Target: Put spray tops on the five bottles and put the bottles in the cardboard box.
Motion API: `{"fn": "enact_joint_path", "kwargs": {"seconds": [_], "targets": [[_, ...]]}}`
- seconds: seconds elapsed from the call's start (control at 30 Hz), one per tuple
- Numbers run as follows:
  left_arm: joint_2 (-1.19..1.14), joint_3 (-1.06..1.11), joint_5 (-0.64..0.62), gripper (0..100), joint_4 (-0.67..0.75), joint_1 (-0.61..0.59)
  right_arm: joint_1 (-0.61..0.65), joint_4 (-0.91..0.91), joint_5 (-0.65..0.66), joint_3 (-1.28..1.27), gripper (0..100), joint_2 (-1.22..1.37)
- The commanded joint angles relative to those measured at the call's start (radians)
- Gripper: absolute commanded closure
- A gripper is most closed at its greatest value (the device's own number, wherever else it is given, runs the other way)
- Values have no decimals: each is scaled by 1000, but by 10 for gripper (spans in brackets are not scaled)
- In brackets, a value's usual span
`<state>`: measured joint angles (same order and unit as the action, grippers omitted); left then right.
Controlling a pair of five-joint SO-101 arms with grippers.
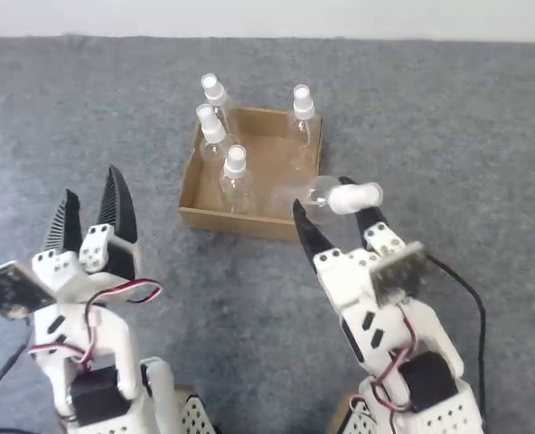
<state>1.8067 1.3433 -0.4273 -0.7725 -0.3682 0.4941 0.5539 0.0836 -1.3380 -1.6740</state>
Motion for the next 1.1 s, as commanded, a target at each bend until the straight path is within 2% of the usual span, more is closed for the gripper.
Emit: {"fn": "enact_joint_path", "kwargs": {"seconds": [0.0, 0.33, 0.53, 0.73, 1.07], "targets": [[14, 4, -12, 790, 55, -18, -13, 5, 18, 150, 986, 159], [14, 7, -9, 790, 52, -20, -15, -2, 26, 292, 983, 409], [14, 16, -8, 790, 55, -20, -10, -4, 153, 374, 983, 519], [14, 16, -8, 790, 55, -20, -10, -7, 178, 437, 983, 631], [14, 16, -6, 790, 55, -20, -13, -163, 180, 434, 983, 831]]}}
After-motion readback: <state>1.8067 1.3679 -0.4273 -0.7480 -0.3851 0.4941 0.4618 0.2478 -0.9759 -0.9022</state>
